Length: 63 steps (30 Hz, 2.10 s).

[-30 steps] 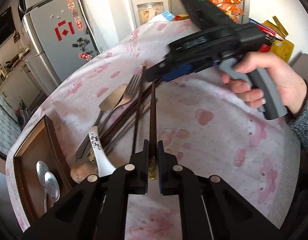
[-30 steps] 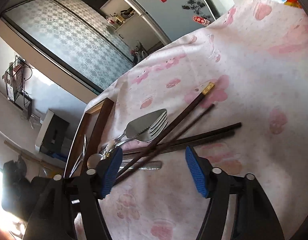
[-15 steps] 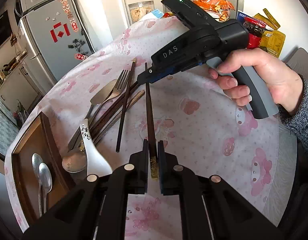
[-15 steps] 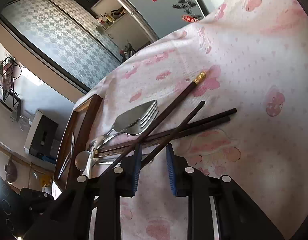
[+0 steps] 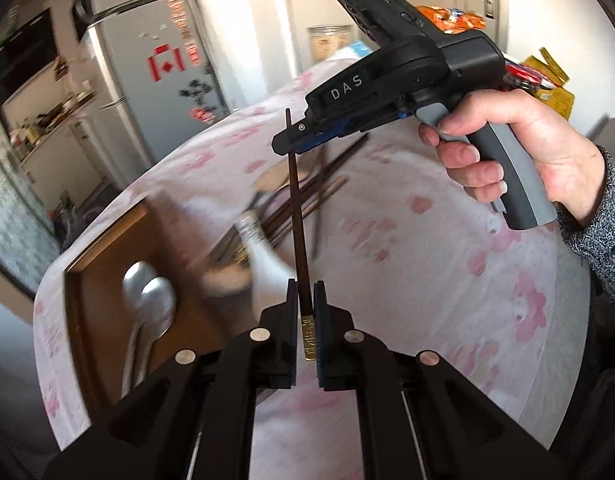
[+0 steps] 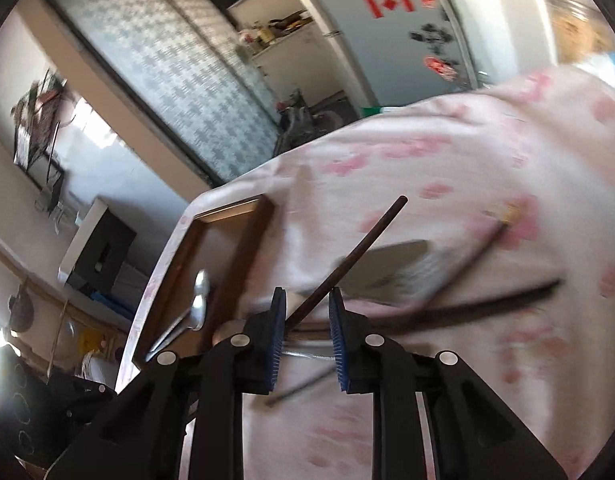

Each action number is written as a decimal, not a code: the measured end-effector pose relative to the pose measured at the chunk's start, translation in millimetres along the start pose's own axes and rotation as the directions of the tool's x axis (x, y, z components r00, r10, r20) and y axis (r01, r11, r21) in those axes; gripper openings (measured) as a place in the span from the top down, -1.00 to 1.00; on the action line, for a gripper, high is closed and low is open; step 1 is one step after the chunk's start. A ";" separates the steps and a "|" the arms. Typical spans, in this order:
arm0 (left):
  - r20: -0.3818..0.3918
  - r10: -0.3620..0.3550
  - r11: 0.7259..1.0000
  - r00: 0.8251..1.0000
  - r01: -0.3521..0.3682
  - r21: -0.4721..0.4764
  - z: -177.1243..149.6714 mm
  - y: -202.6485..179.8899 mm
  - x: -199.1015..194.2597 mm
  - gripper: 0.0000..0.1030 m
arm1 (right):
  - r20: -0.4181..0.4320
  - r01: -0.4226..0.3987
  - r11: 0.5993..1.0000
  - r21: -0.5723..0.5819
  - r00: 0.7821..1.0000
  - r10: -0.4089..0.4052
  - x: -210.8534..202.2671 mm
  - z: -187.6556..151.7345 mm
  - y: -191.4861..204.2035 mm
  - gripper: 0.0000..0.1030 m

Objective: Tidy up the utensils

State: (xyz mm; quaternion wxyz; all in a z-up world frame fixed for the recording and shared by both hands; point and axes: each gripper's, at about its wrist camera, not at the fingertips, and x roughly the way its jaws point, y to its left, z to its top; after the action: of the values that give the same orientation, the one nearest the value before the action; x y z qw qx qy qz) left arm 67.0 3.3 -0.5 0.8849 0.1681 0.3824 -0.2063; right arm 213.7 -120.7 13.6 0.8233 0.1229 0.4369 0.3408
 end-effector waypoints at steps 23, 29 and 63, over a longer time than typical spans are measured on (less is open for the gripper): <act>-0.097 0.162 0.954 0.982 -0.181 -0.239 -78.5 125.6 -3.0 0.86 | -0.086 -0.010 0.988 -0.152 0.996 -0.003 141.1 22.0 123.9 0.57; -0.097 0.220 0.938 0.971 -0.238 -0.254 -77.5 129.4 -1.6 -0.19 | -0.068 -0.025 0.987 -0.159 0.998 0.014 121.5 20.5 127.8 0.07; -0.044 0.008 1.000 0.999 -0.008 0.006 43.8 -27.9 98.8 -0.36 | 0.007 0.040 0.995 0.089 0.999 -0.041 -43.1 -19.9 -97.4 0.03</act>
State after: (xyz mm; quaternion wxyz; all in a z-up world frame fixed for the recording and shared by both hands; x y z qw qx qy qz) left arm 141.3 -63.9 -49.6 0.8765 0.1767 0.4006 -0.1999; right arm 225.3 -223.3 -19.5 0.8255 0.1522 0.4507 0.3037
